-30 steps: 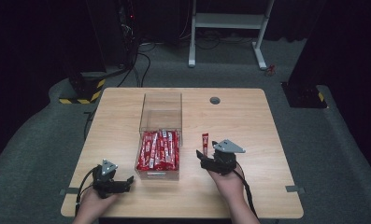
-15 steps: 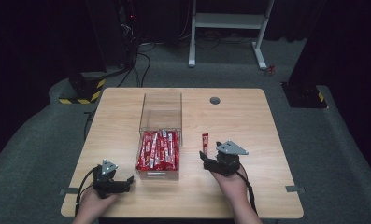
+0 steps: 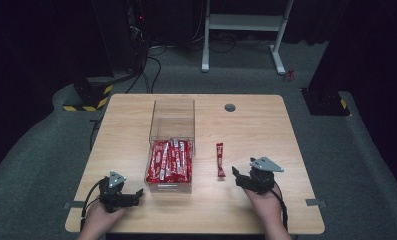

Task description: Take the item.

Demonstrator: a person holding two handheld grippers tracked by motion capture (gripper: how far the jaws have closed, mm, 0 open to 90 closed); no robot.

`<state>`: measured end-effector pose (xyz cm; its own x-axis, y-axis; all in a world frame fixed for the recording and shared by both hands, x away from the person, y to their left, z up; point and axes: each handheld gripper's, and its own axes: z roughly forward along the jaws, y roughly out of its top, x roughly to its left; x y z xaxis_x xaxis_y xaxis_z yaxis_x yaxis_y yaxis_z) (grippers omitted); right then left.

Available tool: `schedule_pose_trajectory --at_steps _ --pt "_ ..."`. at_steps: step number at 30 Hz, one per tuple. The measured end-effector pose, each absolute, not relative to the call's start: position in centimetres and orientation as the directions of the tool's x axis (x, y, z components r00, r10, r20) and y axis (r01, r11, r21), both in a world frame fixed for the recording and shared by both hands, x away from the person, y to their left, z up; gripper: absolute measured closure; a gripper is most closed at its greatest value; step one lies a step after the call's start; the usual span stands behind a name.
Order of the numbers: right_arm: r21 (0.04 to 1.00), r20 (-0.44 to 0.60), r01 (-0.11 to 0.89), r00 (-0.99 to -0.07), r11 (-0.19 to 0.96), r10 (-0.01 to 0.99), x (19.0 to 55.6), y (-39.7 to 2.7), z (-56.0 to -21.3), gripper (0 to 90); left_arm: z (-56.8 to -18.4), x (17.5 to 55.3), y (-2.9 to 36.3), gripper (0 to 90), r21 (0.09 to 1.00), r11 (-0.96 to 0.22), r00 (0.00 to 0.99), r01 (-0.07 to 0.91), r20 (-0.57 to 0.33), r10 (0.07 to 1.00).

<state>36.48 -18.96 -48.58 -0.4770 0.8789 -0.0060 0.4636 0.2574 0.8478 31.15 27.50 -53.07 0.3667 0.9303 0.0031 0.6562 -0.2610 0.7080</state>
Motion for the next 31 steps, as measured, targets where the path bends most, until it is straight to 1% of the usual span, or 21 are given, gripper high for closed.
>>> schedule_pose_trajectory --at_steps 9,12,16,18,20,22,31 --pt "0.819 -0.024 0.517 -0.406 0.251 0.914 35.9 -22.2 -50.2 22.0 -53.1 31.2 27.5 0.5 0.708 -0.262 0.368 0.656 0.003 0.93" --pt "0.798 -0.042 0.541 -0.391 0.266 0.919 35.8 -23.0 -50.7 22.0 -53.1 31.2 27.5 0.5 0.708 -0.262 0.368 0.656 0.003 0.93" --pt "0.747 -0.066 0.598 -0.367 0.29 0.928 35.8 -23.6 -51.5 20.6 -53.1 31.2 27.5 0.5 0.708 -0.262 0.369 0.656 0.003 0.929" --pt "0.73 -0.062 0.62 -0.359 0.287 0.931 35.9 -23.9 -51.9 19.9 -53.1 31.1 27.5 0.5 0.708 -0.262 0.369 0.655 0.003 0.929" --pt "0.719 -0.056 0.632 -0.36 0.288 0.931 36.1 -24.1 -52.4 16.5 -53.1 31.1 27.5 0.5 0.706 -0.264 0.371 0.657 0.003 0.929" --pt "0.709 -0.02 0.655 -0.354 0.263 0.935 36.4 -24.4 -52.4 14.4 -53.1 31.2 27.5 0.5 0.708 -0.265 0.372 0.655 0.004 0.928" --pt "0.706 -0.017 0.658 -0.353 0.261 0.936 36.7 -24.3 -52.4 13.0 -53.1 31.2 27.4 0.5 0.71 -0.261 0.369 0.654 0.002 0.93"
